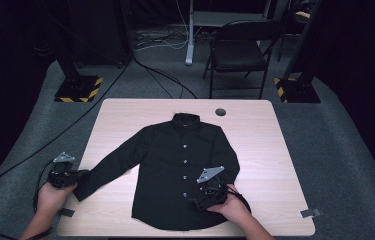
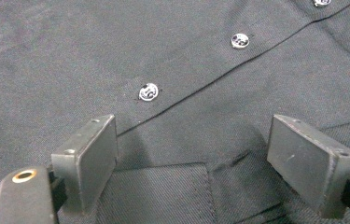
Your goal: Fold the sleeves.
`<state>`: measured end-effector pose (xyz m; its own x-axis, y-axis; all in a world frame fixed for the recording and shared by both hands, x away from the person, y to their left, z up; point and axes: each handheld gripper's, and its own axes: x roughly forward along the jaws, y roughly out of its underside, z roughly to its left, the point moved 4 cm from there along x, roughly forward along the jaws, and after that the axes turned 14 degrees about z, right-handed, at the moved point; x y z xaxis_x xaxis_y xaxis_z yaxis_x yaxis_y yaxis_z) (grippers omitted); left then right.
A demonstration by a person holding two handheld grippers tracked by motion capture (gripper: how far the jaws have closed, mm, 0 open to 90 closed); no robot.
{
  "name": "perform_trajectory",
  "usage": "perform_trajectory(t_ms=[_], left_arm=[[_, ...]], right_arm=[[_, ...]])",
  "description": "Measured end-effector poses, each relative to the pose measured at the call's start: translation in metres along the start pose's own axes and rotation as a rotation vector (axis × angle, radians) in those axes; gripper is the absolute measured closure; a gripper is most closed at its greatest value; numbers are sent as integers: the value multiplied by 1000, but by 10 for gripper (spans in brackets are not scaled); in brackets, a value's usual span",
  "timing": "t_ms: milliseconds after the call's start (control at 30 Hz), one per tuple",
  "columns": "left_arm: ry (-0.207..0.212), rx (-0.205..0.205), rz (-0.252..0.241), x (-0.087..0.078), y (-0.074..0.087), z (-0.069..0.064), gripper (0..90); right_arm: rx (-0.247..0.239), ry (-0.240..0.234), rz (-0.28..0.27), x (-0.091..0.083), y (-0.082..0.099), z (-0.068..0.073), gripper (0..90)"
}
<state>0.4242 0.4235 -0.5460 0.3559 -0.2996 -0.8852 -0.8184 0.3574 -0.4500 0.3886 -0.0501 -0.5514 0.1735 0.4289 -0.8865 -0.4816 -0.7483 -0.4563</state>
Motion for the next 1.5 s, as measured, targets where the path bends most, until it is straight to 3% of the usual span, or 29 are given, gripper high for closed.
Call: perform_trajectory(t_ms=[467,800,1500], left_arm=[[-13,34,-22,-16,-4,-4,880],[-19,67,-61,-28,-10,-15,881],[-19,170,-107,-58,-29,-36,883]], right_arm=[[6,3,-2,0,0,0,160],[7,3,-4,0,0,0,160],[11,1,-9,0,0,-1,160]])
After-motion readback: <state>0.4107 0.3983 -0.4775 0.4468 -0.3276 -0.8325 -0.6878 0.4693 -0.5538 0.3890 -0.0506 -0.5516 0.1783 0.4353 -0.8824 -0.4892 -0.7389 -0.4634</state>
